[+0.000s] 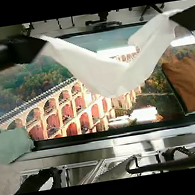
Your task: Fold the shirts.
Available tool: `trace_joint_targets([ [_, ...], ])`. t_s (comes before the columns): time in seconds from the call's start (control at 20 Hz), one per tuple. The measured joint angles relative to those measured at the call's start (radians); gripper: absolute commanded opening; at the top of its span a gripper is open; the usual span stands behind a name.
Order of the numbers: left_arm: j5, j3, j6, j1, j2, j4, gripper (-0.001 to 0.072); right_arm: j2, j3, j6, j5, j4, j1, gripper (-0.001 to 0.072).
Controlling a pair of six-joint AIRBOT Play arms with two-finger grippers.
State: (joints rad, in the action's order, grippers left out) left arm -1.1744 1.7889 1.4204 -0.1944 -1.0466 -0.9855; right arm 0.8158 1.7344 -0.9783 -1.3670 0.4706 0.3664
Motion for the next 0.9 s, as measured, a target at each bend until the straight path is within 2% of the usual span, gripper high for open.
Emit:
trace_joint_targets([
  [0.2,-0.024,0.035,0.000,0.145,0.132,-0.116,0.0010,-0.072,0.079,-0.017,0.071,0.146,0.008,0.0023],
  [0.3,-0.031,-0.030,0.000,0.226,0.178,-0.137,0.0010,-0.075,0.085,-0.042,0.085,0.218,0.008,0.0024],
  [0.45,-0.039,-0.208,-0.011,0.301,0.203,-0.127,0.0010,-0.019,0.040,-0.068,0.046,0.241,0.007,0.0024],
  [0.65,-0.006,-0.479,-0.058,0.280,0.113,-0.103,0.0011,0.122,-0.130,-0.077,-0.013,0.197,0.005,0.0024],
  [0.9,0.092,-0.700,-0.087,0.219,-0.134,-0.096,0.0011,0.344,-0.388,-0.048,-0.011,0.175,-0.001,0.0025],
])
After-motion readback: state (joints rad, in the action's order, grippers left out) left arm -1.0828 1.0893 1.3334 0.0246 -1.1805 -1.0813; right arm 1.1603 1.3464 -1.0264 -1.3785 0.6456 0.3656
